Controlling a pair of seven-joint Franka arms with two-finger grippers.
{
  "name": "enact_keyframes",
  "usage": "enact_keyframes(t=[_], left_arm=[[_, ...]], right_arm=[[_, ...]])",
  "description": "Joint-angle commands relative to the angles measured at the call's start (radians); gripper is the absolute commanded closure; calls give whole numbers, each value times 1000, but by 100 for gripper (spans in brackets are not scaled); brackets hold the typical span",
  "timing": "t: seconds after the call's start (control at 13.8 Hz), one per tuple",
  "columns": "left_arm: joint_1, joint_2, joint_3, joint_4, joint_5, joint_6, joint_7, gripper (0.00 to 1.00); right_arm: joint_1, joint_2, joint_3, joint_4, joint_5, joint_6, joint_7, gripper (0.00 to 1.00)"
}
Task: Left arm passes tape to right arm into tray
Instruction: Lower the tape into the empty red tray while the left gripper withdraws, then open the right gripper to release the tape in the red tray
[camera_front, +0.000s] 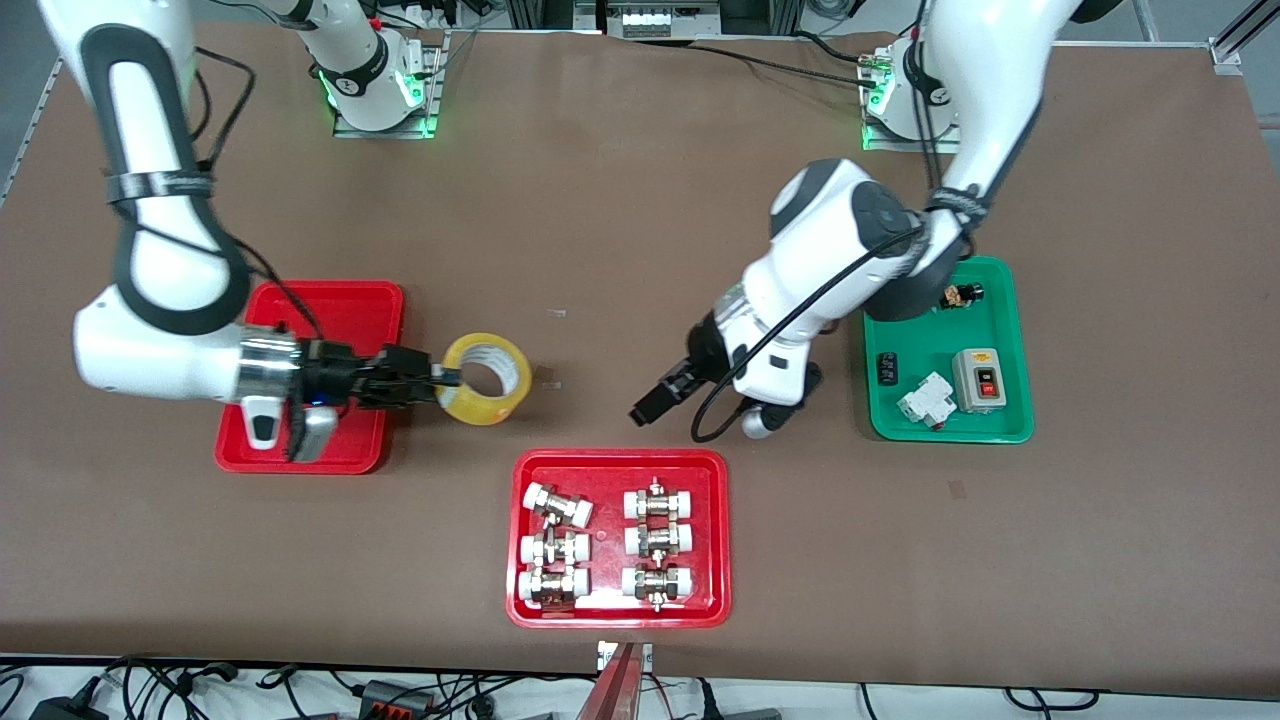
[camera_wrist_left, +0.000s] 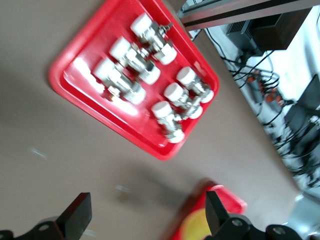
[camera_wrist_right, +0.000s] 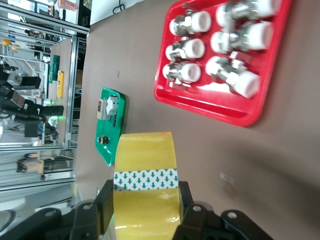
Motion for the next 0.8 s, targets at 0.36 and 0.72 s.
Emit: enact_keyframes(t=[0.36,0.72], left_arm=[[224,-95,-22,162,0,-741,496,0],[307,-202,-20,184,278,-1023,779,0]], right_arm=[[-313,88,11,-16,-270,-237,-253,100],[-384,181,11,-14,-361,-236,-419,96]])
